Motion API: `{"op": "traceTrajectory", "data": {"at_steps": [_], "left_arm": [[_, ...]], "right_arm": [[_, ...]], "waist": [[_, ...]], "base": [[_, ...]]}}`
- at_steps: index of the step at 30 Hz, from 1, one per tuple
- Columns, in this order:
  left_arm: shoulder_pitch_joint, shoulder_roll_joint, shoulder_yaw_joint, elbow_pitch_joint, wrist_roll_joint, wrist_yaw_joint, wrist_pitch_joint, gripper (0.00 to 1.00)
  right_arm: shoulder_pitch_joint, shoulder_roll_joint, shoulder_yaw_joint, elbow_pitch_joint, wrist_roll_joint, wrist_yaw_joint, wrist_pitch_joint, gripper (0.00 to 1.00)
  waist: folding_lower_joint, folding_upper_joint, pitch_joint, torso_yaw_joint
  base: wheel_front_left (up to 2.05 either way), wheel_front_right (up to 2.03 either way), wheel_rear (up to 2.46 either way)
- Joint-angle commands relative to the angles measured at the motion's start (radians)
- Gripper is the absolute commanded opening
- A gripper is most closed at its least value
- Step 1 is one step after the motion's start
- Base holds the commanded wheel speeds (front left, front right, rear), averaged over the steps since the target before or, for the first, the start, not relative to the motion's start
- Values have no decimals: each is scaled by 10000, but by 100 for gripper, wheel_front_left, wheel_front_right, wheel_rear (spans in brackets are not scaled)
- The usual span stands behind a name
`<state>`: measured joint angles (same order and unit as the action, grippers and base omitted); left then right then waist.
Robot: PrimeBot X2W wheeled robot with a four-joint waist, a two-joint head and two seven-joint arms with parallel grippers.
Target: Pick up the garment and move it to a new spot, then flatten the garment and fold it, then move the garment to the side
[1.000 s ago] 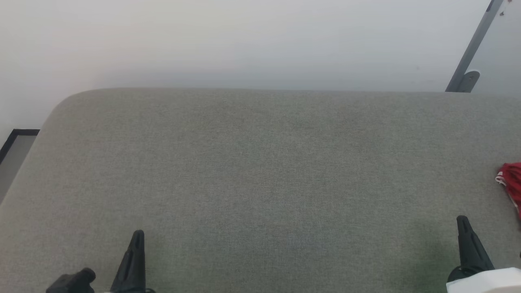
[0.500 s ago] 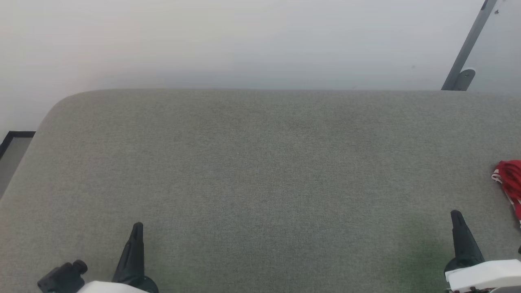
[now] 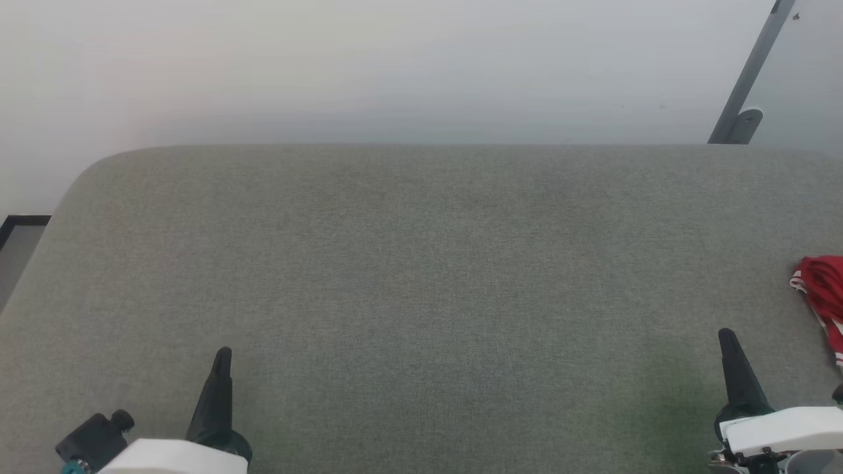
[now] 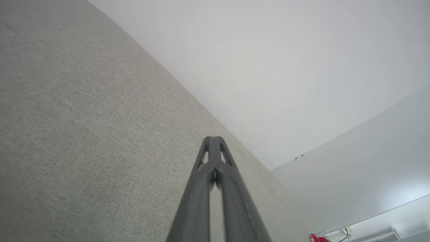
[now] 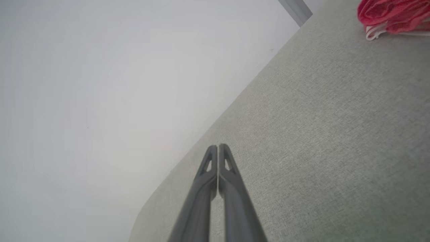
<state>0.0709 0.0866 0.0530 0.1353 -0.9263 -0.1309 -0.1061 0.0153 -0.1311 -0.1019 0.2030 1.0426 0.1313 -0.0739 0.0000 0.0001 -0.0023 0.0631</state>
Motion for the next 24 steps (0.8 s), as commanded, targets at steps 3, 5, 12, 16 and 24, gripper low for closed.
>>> {"op": "traceTrajectory", "data": {"at_steps": [3,5,12,16,24], "left_arm": [[-383,49,16,14,-670,1,162,0],[-442,47,20,47,-892,1,216,0],[-620,39,39,172,-1701,2,421,0],[-715,32,52,239,-2122,2,534,0],[-901,14,78,374,-2953,2,754,0]], "right_arm": [[-282,22,-47,-32,538,-3,180,0],[-319,53,-50,-15,723,-3,241,0],[-443,151,-63,38,1348,-4,452,0],[-512,201,-71,64,1689,-4,564,0],[-645,294,-83,108,2328,-5,779,0]], "waist": [[0,-1,3,-33],[0,-1,4,-49],[0,-1,9,-104],[0,-1,12,-136],[0,-1,17,-199]], "base": [[0,0,0],[0,0,0],[0,0,0],[0,0,0],[0,0,0]]}}
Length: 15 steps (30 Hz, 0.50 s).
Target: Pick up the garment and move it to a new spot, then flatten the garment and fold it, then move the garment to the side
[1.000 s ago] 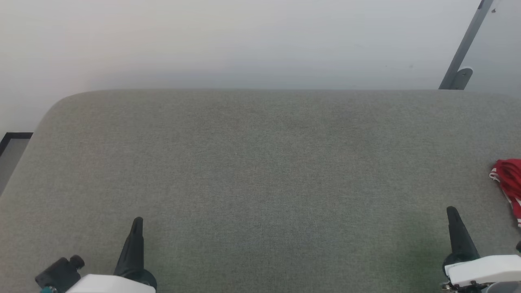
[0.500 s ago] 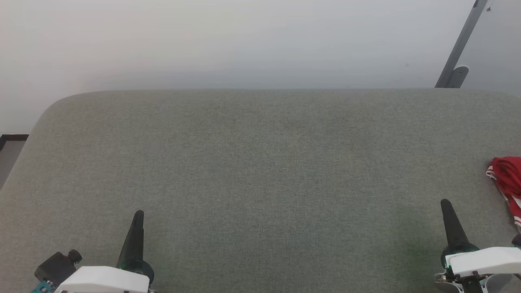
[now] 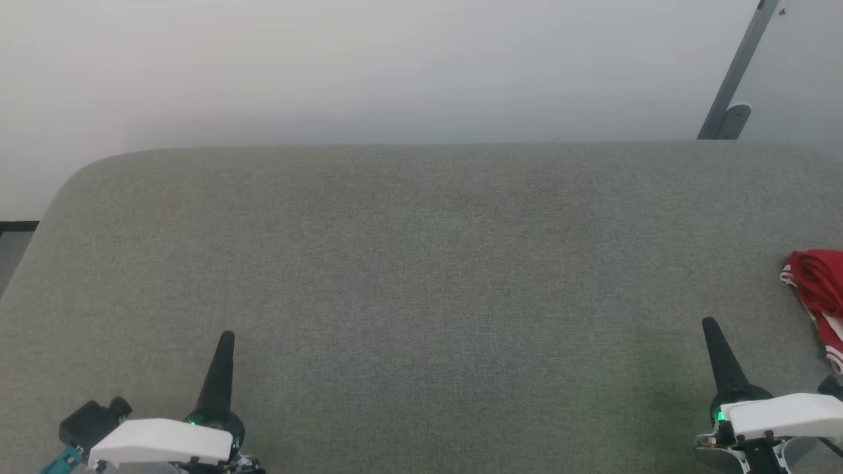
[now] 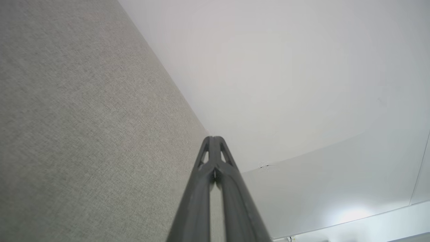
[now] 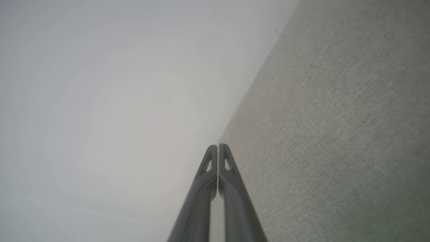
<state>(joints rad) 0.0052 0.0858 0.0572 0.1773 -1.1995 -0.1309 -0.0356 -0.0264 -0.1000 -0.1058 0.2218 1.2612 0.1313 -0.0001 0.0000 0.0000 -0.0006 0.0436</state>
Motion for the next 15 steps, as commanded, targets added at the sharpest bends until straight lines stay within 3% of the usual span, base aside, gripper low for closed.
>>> {"op": "traceTrajectory", "data": {"at_steps": [1,15], "left_arm": [[-255,20,41,-28,-330,1,84,0],[-561,-21,91,185,-1606,2,427,0]], "right_arm": [[-248,-4,-47,-73,219,-4,77,0],[-445,166,-64,21,1234,-4,416,0]], "waist": [[0,0,1,-11],[0,0,10,-122]], "base": [[0,0,0],[0,0,0]]}}
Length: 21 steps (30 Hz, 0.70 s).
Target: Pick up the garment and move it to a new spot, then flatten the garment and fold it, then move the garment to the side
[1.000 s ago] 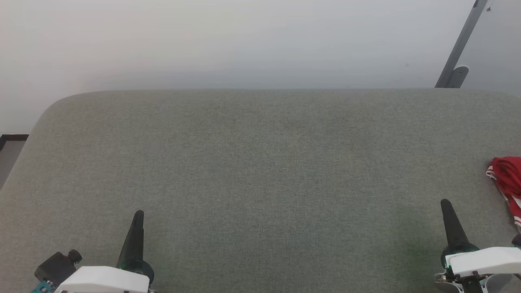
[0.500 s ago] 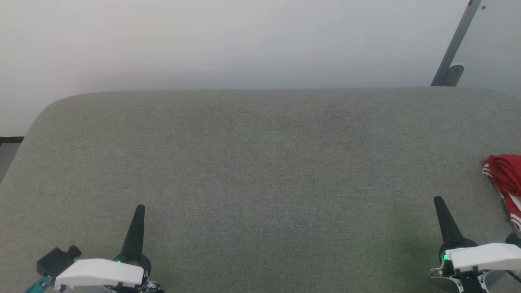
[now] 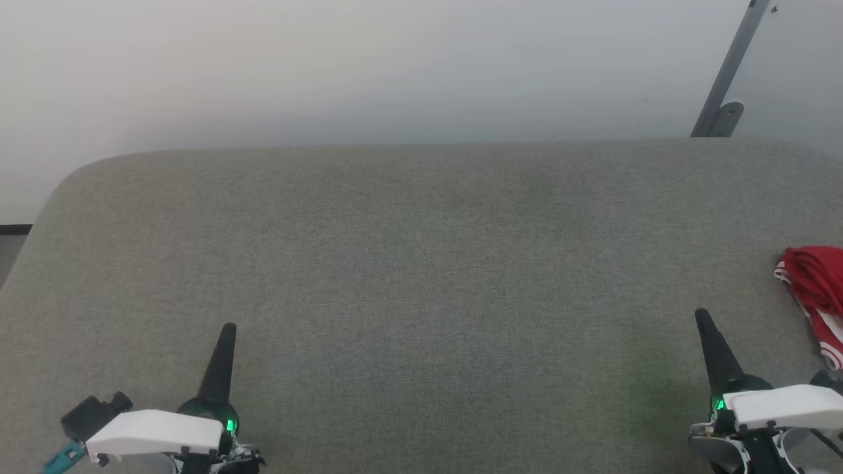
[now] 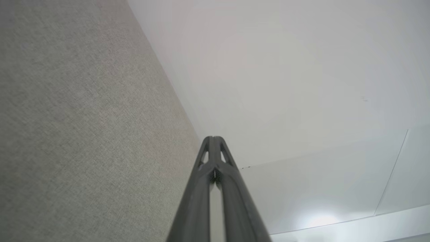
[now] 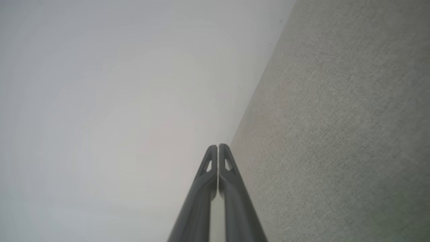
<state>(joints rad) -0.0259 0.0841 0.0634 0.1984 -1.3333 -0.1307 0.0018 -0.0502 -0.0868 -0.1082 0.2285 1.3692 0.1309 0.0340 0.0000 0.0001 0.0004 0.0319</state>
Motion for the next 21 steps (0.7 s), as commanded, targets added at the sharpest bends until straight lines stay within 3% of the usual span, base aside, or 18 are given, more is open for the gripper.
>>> {"op": "traceTrajectory", "data": {"at_steps": [1,21], "left_arm": [[-269,-7,34,-11,-315,0,70,0],[-590,-63,122,242,-1796,0,512,0]], "right_arm": [[-218,44,-43,-40,222,0,97,0],[-429,221,-61,82,1410,-2,483,0]], "waist": [[0,-1,1,-13],[0,-1,14,-163]], "base": [[0,0,0],[0,0,0]]}}
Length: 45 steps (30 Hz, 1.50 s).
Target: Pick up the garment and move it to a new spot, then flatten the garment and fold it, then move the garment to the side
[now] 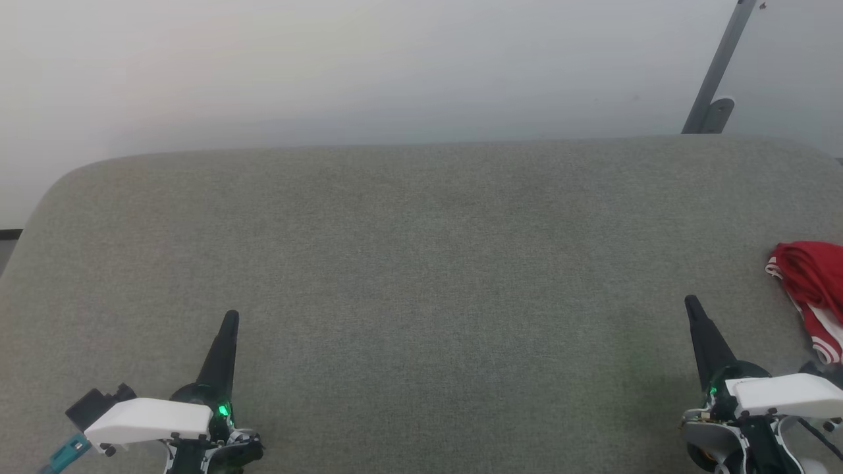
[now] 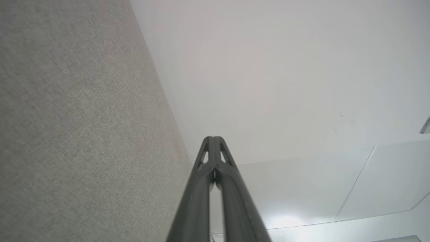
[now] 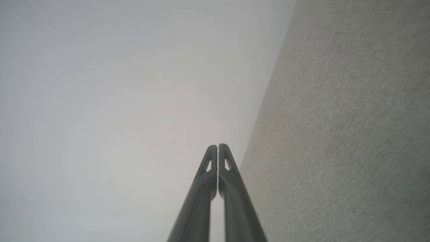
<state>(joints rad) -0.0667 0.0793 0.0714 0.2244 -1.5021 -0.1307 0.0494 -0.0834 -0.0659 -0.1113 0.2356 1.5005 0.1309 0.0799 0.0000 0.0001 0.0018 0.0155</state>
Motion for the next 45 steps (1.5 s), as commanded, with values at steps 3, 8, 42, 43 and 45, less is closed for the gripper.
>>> {"op": "traceTrajectory", "data": {"at_steps": [3,8,42,43,45], "left_arm": [[-256,-26,59,20,-352,0,107,0],[-290,-42,81,89,-662,1,204,0],[-454,-113,204,211,-1297,1,487,0],[-455,-116,208,209,-1294,1,491,0],[-456,-119,214,211,-1287,1,498,0]], "right_arm": [[-127,41,-34,31,264,-2,96,0],[-208,93,-40,58,556,-2,189,0],[-290,185,-35,102,1137,-3,381,0],[-290,185,-36,102,1137,-3,379,0],[-290,185,-36,102,1138,-2,379,0]], "waist": [[0,-1,2,-22],[0,-1,6,-62],[0,-1,14,-155],[0,-1,14,-155],[0,-1,14,-155]], "base": [[0,0,0],[0,0,0],[0,0,0],[0,0,0],[0,0,0]]}}
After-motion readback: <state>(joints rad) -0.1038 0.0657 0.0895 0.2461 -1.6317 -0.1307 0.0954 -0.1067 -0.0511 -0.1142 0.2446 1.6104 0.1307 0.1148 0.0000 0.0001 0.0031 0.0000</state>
